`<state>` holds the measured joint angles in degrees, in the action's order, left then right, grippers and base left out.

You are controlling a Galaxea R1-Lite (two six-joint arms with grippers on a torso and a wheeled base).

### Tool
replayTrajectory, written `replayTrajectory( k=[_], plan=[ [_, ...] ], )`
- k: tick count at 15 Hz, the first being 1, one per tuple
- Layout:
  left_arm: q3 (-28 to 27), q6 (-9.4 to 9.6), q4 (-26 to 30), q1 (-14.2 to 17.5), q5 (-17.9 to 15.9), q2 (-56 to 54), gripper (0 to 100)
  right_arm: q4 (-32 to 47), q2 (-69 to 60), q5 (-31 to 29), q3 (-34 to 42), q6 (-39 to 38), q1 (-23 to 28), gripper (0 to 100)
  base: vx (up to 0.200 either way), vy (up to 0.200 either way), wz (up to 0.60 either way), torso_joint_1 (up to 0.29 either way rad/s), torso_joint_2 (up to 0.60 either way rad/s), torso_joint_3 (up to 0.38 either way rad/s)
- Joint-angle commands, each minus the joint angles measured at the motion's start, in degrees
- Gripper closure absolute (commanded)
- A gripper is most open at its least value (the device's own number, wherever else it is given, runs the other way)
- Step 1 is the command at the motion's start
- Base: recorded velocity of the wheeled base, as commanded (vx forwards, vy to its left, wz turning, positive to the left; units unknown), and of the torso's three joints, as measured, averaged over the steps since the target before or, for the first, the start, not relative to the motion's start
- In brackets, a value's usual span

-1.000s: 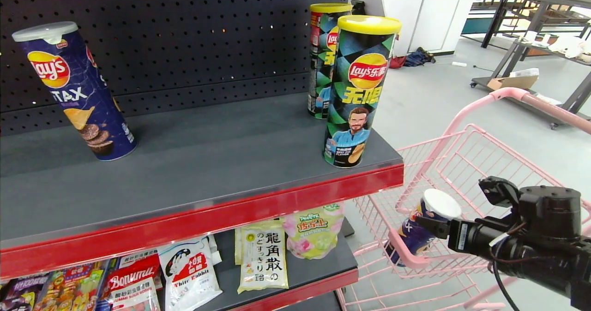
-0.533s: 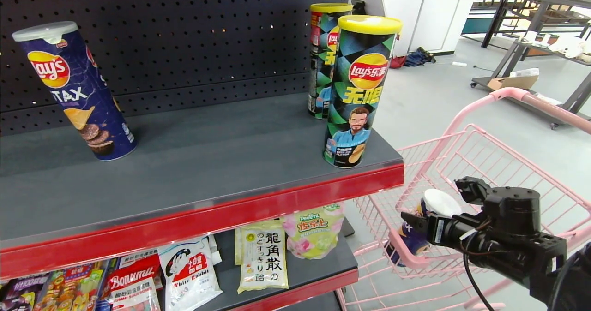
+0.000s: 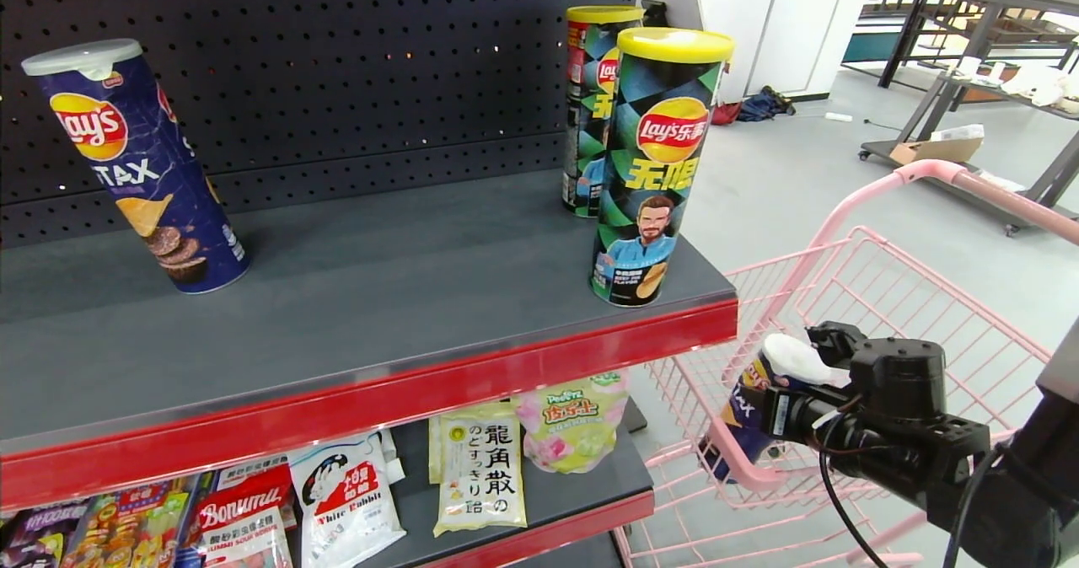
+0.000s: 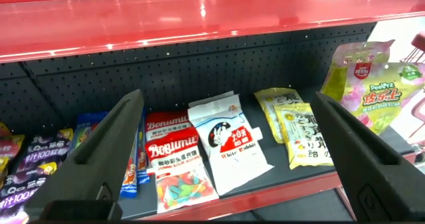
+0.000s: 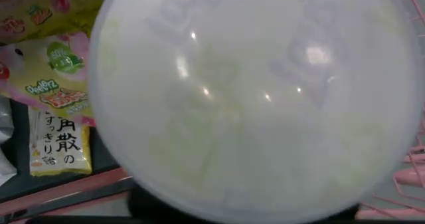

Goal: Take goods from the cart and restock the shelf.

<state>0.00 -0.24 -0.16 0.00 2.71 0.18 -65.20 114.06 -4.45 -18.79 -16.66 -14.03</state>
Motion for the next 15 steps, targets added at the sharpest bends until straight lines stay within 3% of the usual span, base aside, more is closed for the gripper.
replayTrajectory(
  k=[1,4,6,9,10,11,13,14,15],
  plan=[
    [0.0,-0.02,0.0,0.0,0.0,0.1,0,0.0,0.5,-0.5,0.0,0.0,0.0,100,0.000,0.000,0.00,0.000,0.00,0.000],
    [0.0,-0.02,0.0,0.0,0.0,0.1,0,0.9,-4.5,-2.9,-5.5,1.3,2.2,100,0.000,0.000,0.00,0.000,0.00,0.000],
    [0.0,-0.02,0.0,0.0,0.0,0.1,0,9.3,-11.2,-0.8,-16.4,9.3,7.7,100,0.000,0.000,0.00,0.000,0.00,0.000],
    [0.0,-0.02,0.0,0.0,0.0,0.1,0,30.9,-23.2,1.3,-28.7,11.0,8.8,100,0.000,0.000,0.00,0.000,0.00,0.000],
    [0.0,-0.02,0.0,0.0,0.0,0.1,0,43.3,-30.4,1.4,-33.0,11.0,8.2,100,0.000,0.000,0.00,0.000,0.00,0.000],
    [0.0,-0.02,0.0,0.0,0.0,0.1,0,46.2,-32.3,1.4,-33.7,11.0,8.0,100,0.000,0.000,0.00,0.000,0.00,0.000],
    [0.0,-0.02,0.0,0.0,0.0,0.1,0,61.8,-47.4,0.6,-33.9,11.7,5.9,100,0.000,0.000,0.00,0.000,0.00,0.000],
    [0.0,-0.02,0.0,0.0,0.0,0.1,0,64.3,-49.8,-0.1,-33.5,12.9,6.3,100,0.000,0.000,0.00,0.000,0.00,0.000],
    [0.0,-0.02,0.0,0.0,0.0,0.1,0,76.2,-61.1,-4.5,-31.6,19.2,6.6,100,0.000,0.000,0.00,0.000,0.00,0.000]
  ],
)
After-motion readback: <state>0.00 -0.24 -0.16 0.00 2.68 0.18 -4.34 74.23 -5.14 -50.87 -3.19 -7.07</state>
